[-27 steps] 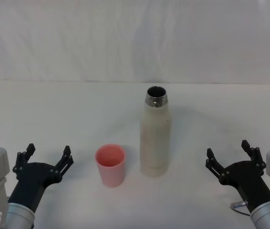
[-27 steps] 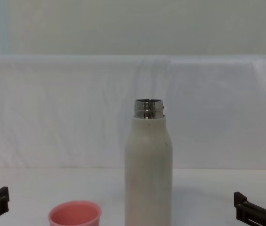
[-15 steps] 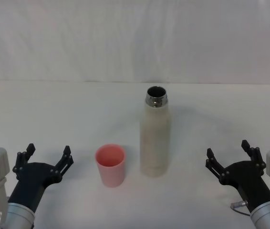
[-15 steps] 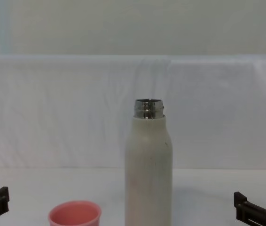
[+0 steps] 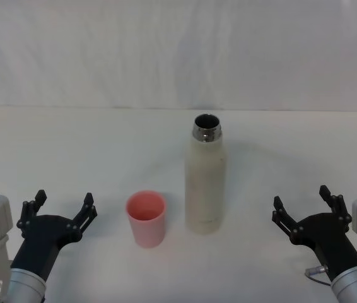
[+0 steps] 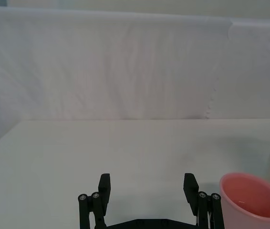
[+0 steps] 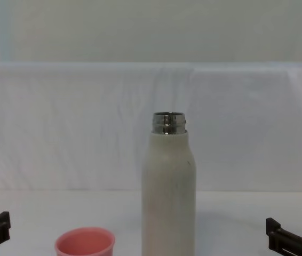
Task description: Grasp the thermos with one hand and pour water into the cup lid.
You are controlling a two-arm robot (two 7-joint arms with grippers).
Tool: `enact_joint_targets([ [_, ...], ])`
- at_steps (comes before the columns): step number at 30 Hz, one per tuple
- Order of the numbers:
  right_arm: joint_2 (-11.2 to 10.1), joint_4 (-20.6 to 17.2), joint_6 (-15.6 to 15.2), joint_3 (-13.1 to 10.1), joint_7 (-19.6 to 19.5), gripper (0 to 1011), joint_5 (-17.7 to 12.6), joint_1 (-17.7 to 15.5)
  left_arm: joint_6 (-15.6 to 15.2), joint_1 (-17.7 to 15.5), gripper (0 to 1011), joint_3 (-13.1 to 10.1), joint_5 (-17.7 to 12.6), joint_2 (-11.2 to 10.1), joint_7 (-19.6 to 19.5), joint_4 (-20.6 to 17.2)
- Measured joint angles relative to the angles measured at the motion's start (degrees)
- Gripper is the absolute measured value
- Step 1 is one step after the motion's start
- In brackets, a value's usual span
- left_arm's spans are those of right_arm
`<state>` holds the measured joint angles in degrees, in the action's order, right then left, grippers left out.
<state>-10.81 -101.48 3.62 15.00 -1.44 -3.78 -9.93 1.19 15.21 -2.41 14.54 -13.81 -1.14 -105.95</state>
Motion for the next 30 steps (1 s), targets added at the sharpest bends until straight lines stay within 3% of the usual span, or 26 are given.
enact_joint_targets([
  [11, 0.45, -0.54, -1.69, -0.99, 3.39, 999, 0.50, 0.57, 0.00, 0.00, 1001, 0.00, 0.00, 0.00, 0.00, 0.00],
  [30, -1.80, -1.43, -5.39, 0.19, 14.07, 999, -0.34, 3.47, 0.00, 0.00, 1001, 0.00, 0.00, 0.00, 0.00, 0.00],
])
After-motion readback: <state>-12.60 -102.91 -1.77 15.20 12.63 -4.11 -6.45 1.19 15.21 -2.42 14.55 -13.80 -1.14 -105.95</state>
